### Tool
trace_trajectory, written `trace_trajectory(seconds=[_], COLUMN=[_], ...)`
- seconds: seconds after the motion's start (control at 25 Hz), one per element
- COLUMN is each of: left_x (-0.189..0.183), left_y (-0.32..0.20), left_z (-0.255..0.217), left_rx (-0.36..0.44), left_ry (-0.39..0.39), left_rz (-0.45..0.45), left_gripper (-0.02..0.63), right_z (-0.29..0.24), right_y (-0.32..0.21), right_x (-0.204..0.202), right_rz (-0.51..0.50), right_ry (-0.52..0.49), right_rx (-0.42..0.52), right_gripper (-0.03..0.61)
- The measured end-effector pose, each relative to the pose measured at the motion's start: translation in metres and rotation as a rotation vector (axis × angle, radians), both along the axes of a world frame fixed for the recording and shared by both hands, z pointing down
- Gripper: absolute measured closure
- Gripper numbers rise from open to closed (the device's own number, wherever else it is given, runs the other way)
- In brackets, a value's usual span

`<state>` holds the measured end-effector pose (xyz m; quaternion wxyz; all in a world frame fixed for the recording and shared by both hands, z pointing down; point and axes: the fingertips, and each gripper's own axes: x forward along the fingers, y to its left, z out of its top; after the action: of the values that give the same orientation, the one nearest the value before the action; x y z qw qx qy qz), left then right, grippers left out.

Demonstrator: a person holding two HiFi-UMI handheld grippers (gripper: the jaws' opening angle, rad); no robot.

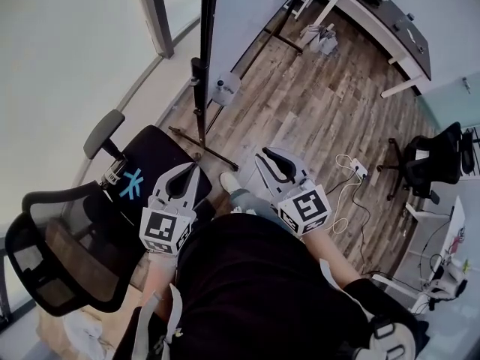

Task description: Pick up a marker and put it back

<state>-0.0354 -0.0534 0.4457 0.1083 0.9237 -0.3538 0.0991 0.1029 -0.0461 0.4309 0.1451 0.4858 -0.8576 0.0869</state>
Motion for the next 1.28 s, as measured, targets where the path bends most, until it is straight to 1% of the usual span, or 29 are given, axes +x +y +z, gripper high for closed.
trace_trajectory(seconds=[0.28, 0.56, 0.96, 1.28], left_x=[0.006, 0.006, -0.004, -0.014], left_y=[0.005, 0.008, 0.003, -0.001], left_z=[-0.001, -0.001, -0.003, -0.007], left_rx=[0.005, -0.001, 0.001, 0.012], left_ry=[-0.001, -0.005, -0.012, -0.014], left_rz=[0.026, 0.025, -0.013, -0.048], left_gripper=[0.604, 0.604, 0.604, 0.604], right_z=[0.009, 0.014, 0.007, 0.003], right_y=[0.019, 0.025, 0.015, 0.009], right_x=[-0.004, -0.008, 0.0, 0.002], right_rz=[0.005, -0.012, -0.012, -0.025], right_ry=[-0.004, -0.022, -0.044, -0.038], right_rx=[-0.024, -0.043, -0.034, -0.022], right_gripper=[0.497, 0.497, 0.497, 0.498])
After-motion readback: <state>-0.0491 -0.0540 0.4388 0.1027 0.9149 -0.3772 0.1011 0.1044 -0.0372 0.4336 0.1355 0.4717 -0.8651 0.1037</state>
